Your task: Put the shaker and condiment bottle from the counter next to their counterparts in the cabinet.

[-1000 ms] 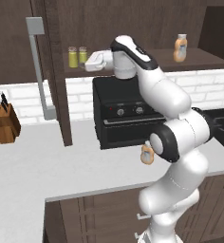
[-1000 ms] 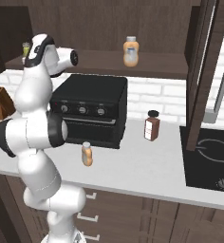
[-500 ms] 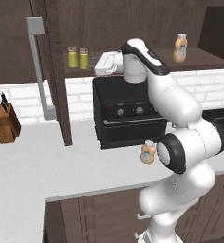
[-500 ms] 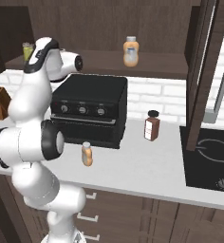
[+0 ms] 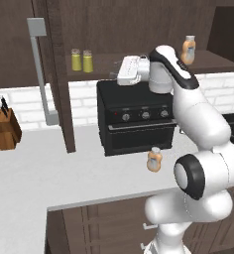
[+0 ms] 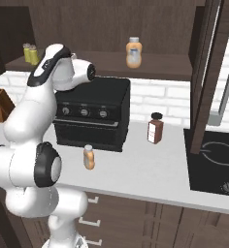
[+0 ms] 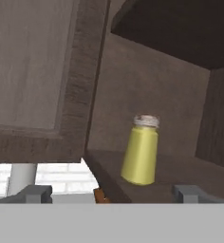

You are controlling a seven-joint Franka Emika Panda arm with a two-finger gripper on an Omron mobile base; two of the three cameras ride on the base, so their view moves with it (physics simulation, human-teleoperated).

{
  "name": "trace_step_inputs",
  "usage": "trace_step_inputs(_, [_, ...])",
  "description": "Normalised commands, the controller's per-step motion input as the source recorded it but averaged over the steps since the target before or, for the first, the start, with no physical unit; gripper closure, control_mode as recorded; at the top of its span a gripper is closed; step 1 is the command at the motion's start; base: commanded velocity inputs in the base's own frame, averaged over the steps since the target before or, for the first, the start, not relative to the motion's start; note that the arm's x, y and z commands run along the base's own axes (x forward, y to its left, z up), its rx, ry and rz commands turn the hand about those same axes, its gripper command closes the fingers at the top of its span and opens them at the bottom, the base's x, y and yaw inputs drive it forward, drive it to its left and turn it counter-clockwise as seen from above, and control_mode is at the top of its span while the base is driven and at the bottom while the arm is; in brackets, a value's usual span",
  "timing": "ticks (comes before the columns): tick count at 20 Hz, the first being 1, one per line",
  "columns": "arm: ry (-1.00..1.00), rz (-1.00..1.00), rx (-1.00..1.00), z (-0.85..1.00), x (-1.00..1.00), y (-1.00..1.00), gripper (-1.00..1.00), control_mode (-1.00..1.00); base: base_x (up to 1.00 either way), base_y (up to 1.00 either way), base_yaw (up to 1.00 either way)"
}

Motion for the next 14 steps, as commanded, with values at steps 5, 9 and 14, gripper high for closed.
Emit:
trace_step_inputs(5, [-0.10, 0.00, -0.01, -0.28, -0.99, -0.10, -1.00, -1.00, 0.00, 0.00, 0.00])
trace_step_inputs(9, [-0.01, 0.00, -0.10, -0.39, -0.91, -0.01, -1.00, -1.00, 0.00, 0.00, 0.00])
trace_step_inputs(14, [0.00, 0.02, -0.03, -0.55, -0.52, -0.18, -1.00, -1.00, 0.00, 0.00, 0.00])
